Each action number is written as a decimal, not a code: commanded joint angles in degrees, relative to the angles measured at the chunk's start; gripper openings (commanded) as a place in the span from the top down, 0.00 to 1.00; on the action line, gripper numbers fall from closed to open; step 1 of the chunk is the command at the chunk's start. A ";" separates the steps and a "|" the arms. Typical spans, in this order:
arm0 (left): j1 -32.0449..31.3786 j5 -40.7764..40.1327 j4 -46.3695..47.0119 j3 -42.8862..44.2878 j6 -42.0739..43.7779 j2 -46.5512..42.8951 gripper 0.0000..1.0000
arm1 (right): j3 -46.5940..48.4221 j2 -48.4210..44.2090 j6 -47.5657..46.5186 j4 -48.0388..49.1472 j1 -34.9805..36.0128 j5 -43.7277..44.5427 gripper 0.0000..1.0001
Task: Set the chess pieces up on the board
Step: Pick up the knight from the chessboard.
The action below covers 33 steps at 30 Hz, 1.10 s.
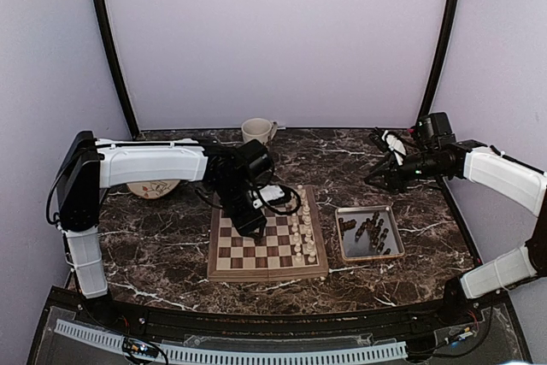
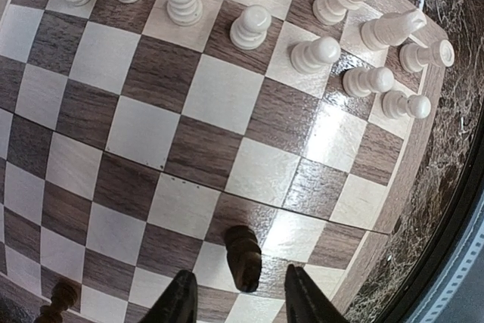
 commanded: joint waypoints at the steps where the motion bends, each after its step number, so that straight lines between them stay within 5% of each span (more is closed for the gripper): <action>1: -0.06 -0.57 -1.41 1.29 1.37 0.10 0.63 | 0.28 0.19 -0.72 1.47 -0.02 -0.82 0.61; 19: -0.32 1.74 -2.81 2.13 -1.19 0.62 0.94 | 0.16 0.73 -1.32 1.20 -0.03 -0.49 0.62; 33: -0.50 -1.60 -8.45 -14.92 -14.85 -18.35 0.96 | 0.08 0.87 -1.77 1.05 0.02 -0.40 0.62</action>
